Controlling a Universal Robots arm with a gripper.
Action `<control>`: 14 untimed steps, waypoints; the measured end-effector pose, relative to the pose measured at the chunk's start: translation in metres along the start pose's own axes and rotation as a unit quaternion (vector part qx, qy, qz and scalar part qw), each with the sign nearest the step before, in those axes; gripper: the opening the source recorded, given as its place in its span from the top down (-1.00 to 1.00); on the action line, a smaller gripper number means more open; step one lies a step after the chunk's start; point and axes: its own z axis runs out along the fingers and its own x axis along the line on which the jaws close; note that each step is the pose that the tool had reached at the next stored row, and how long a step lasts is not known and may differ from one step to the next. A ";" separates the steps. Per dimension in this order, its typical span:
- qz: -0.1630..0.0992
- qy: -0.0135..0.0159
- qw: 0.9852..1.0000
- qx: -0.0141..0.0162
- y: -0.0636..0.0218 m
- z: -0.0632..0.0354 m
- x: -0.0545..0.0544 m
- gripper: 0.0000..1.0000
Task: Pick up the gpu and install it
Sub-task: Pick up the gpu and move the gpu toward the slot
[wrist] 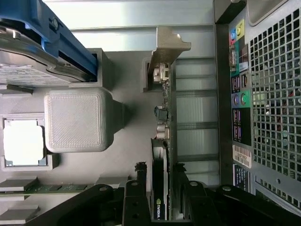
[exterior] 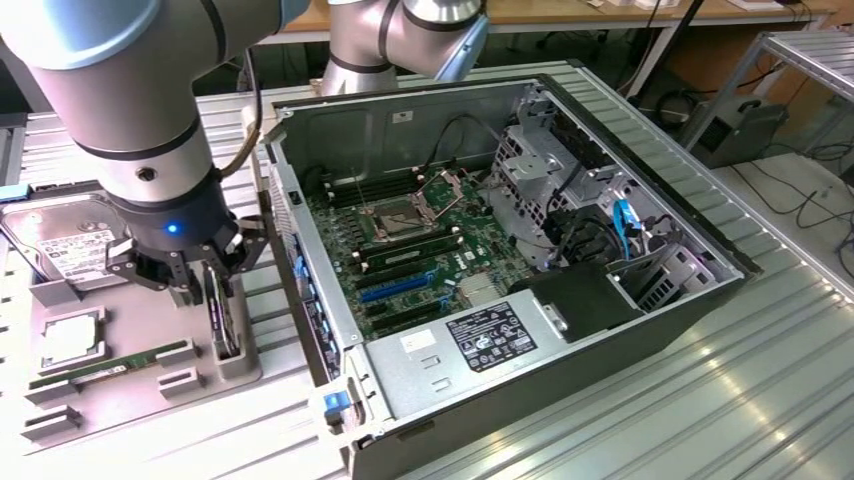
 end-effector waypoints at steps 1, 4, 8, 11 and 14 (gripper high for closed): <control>0.002 0.000 1.000 0.000 0.0000 0.0004 0.000 0.28; 0.008 0.000 1.000 -0.006 -0.0001 0.0027 0.000 0.28; 0.008 0.000 1.000 -0.006 -0.0002 0.0031 0.000 0.47; 0.007 0.000 1.000 -0.006 -0.0001 0.0032 0.000 0.47; -0.013 0.001 1.000 -0.006 -0.0001 0.0033 0.000 0.47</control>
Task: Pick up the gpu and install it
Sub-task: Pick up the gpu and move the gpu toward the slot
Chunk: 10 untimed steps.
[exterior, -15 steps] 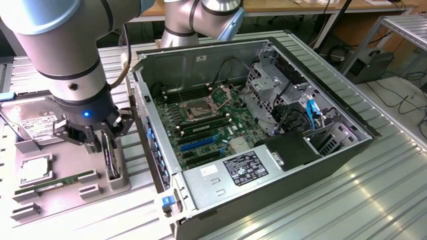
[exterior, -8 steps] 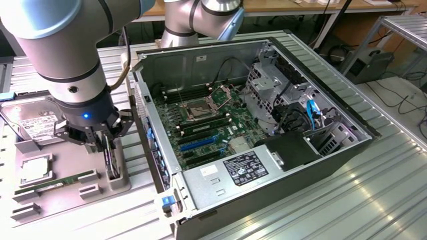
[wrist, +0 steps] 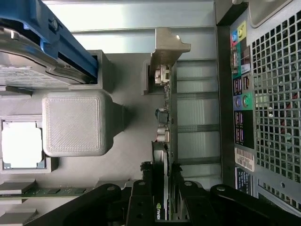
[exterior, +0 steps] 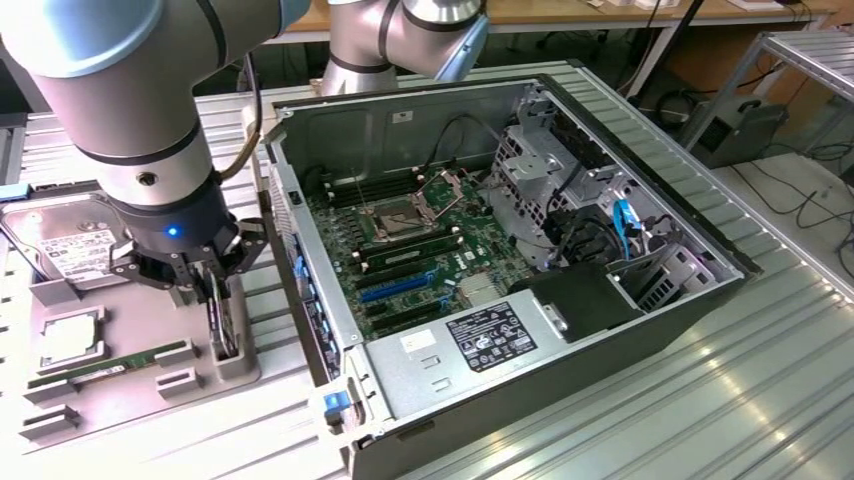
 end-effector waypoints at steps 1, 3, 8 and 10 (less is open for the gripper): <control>-0.010 0.001 1.000 0.000 0.0000 0.0000 0.000 0.47; -0.012 0.001 1.000 0.000 0.0000 -0.0001 0.000 0.47; -0.012 0.001 1.000 0.000 0.0002 -0.0043 0.000 0.47; -0.012 0.001 1.000 0.000 0.0005 -0.0085 -0.001 0.47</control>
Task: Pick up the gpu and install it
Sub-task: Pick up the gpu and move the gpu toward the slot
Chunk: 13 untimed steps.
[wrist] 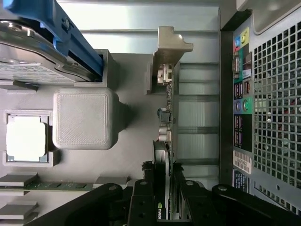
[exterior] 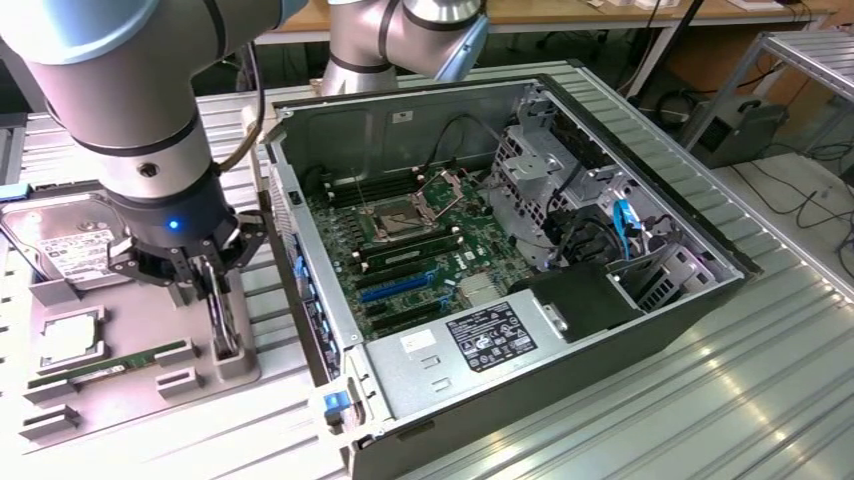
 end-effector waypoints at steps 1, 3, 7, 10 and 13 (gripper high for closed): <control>0.000 0.000 1.000 0.000 0.0001 -0.0019 0.000 0.47; 0.000 0.000 1.000 0.000 0.0004 -0.0073 0.000 0.47; 0.000 0.000 1.000 0.000 0.0013 -0.0231 -0.001 0.47; 0.000 0.000 1.000 0.000 0.0024 -0.0426 -0.002 0.47; 0.000 0.000 1.000 -0.001 0.0032 -0.0559 -0.003 0.47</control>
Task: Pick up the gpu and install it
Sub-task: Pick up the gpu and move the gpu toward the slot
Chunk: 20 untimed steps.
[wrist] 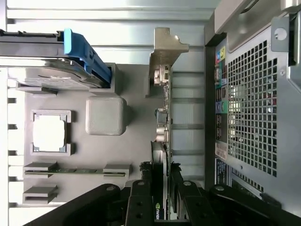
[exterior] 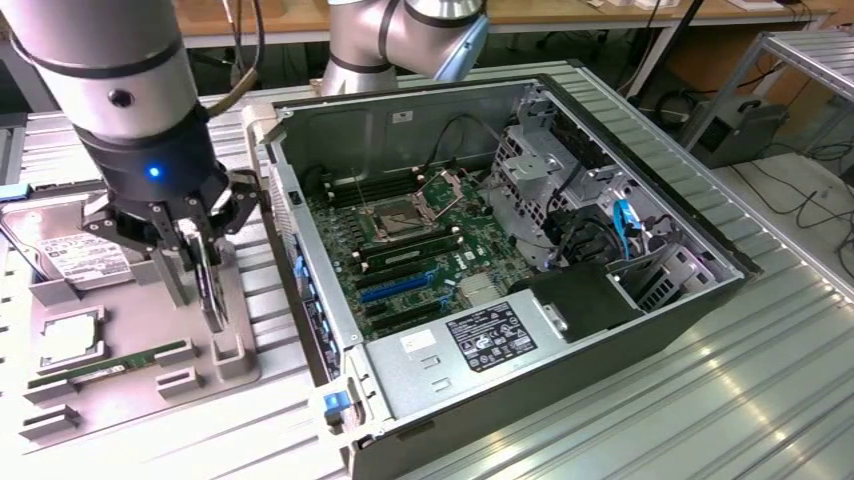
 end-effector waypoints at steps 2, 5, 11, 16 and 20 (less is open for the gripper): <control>0.000 0.000 1.000 0.000 0.0005 -0.0091 -0.001 0.47; -0.001 0.000 1.000 0.000 0.0009 -0.0225 -0.003 0.47; -0.004 0.000 1.000 -0.002 -0.0029 -0.0593 -0.013 0.47; -0.006 0.000 1.000 -0.003 -0.0089 -0.0837 -0.020 0.47; -0.007 0.000 1.000 -0.004 -0.0140 -0.1023 -0.029 0.47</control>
